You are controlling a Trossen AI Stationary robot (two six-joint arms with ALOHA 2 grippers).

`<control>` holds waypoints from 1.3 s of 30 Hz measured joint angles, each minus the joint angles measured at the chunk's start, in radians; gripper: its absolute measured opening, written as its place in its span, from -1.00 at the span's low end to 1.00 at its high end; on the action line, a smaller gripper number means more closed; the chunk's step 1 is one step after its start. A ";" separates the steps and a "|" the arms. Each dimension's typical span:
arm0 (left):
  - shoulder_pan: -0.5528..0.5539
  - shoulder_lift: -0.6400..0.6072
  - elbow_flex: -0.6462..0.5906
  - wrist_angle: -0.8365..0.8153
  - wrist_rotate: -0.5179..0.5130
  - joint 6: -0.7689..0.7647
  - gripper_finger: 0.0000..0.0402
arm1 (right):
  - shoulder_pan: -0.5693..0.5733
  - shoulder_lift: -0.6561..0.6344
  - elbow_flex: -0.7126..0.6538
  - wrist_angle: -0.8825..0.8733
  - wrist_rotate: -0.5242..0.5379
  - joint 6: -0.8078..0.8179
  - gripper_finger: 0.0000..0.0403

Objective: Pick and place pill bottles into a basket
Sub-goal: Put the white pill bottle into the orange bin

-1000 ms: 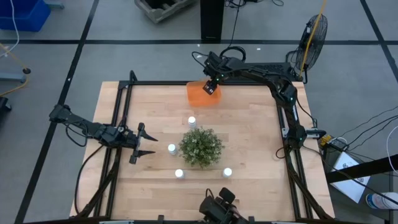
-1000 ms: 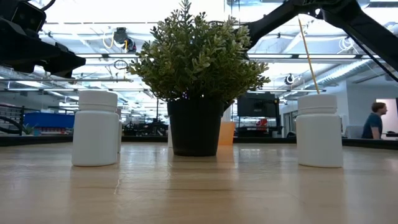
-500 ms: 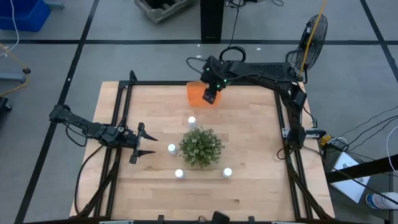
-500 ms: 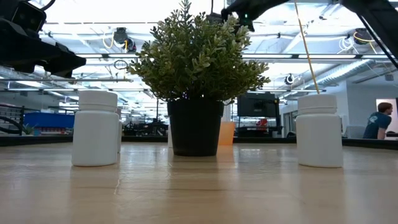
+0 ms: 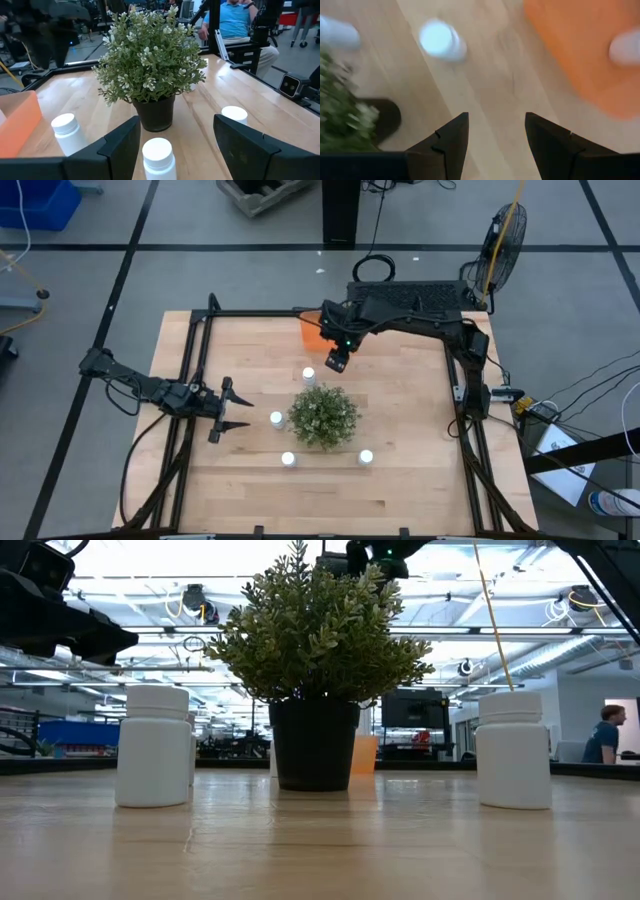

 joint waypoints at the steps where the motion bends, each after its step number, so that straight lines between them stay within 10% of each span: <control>1: 0.000 0.000 0.000 0.000 0.000 -0.005 0.27 | 0.000 0.000 -0.016 -0.001 -0.001 0.003 -0.08; 39: 0.000 0.000 0.000 -0.001 0.000 -0.021 0.27 | 0.090 0.123 -0.087 0.453 -0.106 0.083 0.18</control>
